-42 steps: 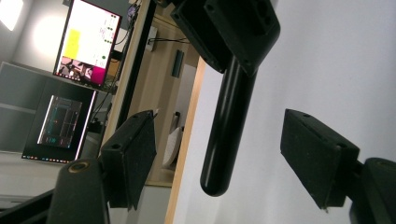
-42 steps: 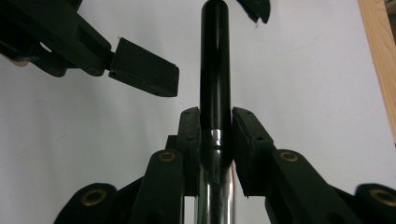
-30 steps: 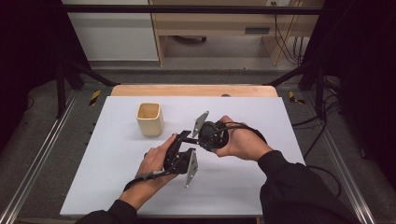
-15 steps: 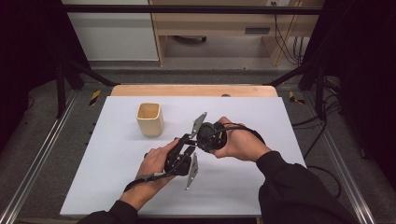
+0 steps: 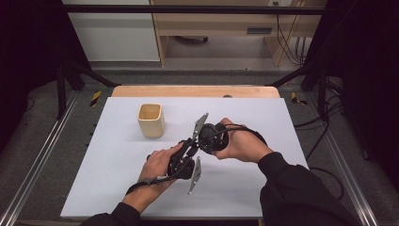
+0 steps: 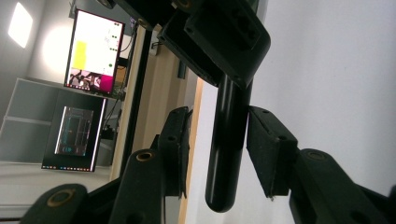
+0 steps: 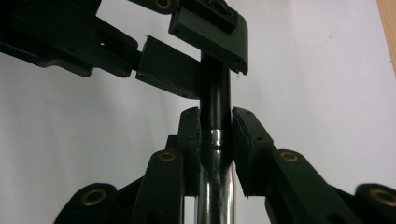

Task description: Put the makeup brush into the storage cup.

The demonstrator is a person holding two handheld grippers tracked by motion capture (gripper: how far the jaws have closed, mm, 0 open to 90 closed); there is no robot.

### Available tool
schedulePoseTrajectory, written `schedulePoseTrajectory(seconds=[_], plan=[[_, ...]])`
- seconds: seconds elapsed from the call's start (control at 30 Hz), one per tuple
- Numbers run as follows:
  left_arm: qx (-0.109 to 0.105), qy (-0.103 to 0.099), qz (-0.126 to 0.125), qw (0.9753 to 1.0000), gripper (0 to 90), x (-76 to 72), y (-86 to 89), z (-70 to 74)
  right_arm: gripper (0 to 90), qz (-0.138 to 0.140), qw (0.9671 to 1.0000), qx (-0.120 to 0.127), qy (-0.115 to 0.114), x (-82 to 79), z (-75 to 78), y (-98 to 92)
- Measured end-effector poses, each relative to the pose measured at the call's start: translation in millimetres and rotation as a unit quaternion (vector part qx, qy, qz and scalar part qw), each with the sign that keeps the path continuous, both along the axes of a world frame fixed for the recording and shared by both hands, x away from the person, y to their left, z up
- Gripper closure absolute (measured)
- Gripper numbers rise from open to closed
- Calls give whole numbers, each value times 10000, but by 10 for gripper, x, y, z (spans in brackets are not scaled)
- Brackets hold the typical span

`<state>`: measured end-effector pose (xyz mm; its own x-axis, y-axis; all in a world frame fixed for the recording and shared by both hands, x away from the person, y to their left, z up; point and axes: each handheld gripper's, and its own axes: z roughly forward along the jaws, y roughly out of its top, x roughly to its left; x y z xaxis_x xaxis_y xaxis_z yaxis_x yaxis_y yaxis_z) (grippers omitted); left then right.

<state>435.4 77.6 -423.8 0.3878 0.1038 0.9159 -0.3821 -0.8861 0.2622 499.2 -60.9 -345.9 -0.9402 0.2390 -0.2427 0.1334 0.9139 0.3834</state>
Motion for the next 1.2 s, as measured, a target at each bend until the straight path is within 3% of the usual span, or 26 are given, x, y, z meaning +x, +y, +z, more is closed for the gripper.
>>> schedulePoseTrajectory(seconds=[0.47, 1.07, 1.2], plan=[[143, -48, -55, 9999, 695, -1, -32, -46, 737, 16, 10000, -6, 34, 19, -4, 3], [275, -102, -119, 9995, 741, -22, -29, -61, 731, 36, 10000, -53, 45, -5, 3, 26], [284, -109, -93, 9995, 742, -32, -28, -61, 619, 69, 9999, -134, 47, -9, 1, 15]])
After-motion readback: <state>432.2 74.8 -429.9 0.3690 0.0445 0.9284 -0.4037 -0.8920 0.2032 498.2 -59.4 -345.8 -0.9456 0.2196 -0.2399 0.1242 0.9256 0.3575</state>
